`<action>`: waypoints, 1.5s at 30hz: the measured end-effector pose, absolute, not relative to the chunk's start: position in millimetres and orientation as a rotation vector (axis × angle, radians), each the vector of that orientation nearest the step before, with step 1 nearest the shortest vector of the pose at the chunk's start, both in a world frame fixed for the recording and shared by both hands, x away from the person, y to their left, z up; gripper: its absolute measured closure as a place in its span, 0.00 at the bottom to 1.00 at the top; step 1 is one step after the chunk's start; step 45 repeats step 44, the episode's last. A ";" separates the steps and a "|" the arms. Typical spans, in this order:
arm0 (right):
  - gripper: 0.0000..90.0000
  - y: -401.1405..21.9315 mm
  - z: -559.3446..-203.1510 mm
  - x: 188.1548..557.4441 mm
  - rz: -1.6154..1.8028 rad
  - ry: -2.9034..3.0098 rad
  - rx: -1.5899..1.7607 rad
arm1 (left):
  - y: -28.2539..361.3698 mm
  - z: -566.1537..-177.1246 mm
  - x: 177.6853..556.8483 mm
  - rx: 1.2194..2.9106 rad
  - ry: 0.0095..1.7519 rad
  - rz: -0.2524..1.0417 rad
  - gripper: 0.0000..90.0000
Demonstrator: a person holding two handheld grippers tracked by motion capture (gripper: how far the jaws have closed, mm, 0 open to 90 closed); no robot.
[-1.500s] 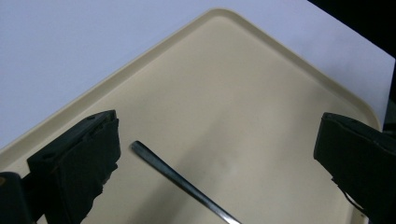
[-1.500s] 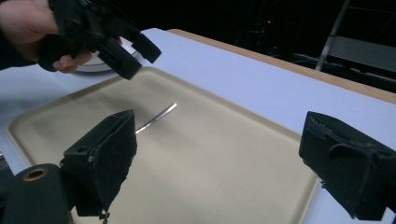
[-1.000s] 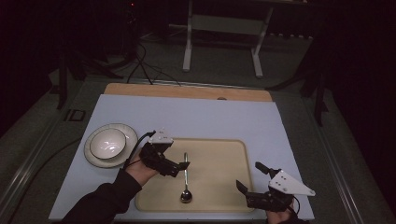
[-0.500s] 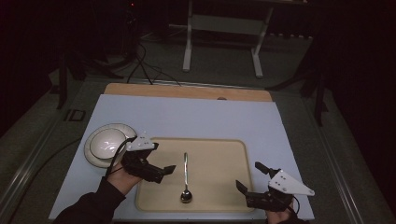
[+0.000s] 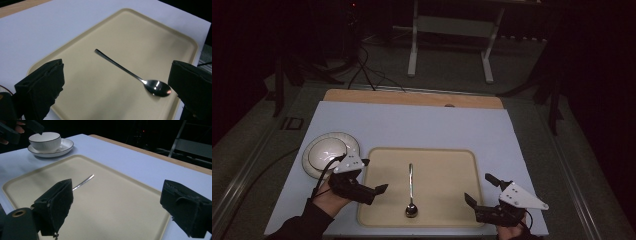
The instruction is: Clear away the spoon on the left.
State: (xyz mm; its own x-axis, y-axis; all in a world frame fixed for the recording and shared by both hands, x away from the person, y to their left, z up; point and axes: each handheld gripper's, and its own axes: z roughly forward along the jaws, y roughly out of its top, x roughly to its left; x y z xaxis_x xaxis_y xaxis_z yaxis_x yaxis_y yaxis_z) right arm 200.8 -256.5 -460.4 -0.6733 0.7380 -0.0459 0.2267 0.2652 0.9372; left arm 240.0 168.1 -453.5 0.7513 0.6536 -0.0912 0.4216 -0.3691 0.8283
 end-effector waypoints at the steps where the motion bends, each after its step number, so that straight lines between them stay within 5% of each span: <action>1: 0.13 -256.6 -460.3 200.6 1.404 2.058 0.868 | 169.7 -454.1 238.6 2.007 0.807 0.317 0.02; 31: 0.13 -256.8 -460.3 200.3 1.410 2.061 0.860 | 197.8 -490.4 222.6 1.791 0.915 0.340 0.02; 45: 0.13 -257.8 -460.7 201.1 1.417 2.066 0.866 | 190.2 -499.1 224.7 1.832 0.887 0.356 0.02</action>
